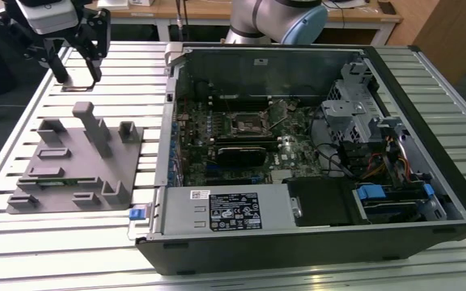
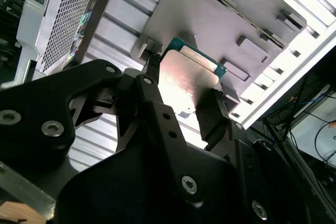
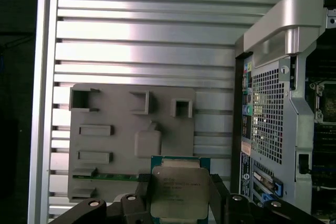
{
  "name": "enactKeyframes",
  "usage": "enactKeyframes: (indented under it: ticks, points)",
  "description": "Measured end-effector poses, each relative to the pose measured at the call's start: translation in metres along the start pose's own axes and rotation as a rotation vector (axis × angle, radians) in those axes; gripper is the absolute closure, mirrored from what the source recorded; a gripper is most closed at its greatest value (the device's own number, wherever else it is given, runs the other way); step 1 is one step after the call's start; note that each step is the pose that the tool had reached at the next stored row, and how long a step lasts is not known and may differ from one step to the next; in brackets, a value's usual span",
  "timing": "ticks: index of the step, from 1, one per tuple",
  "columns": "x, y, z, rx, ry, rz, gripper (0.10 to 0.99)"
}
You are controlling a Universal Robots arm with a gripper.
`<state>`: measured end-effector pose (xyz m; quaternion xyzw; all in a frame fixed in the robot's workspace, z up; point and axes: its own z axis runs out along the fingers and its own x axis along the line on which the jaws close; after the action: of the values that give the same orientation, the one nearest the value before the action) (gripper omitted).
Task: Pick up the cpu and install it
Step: 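Pick up the cpu and move it towards the insertion slot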
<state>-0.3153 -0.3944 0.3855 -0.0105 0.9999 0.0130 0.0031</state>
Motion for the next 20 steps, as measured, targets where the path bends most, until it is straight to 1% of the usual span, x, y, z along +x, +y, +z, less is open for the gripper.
enactKeyframes:
  ticks: [14, 17, 20]
  points:
    - [-0.0103, -0.0002, 0.0011, 0.000, 0.0000, 0.000, 0.557]
    - [-0.0162, -0.0004, 0.0015, 0.000, 0.0001, 0.000, 0.557]
    - [-0.0261, -0.0004, 0.0020, 0.000, 0.0000, 0.000, 0.557]
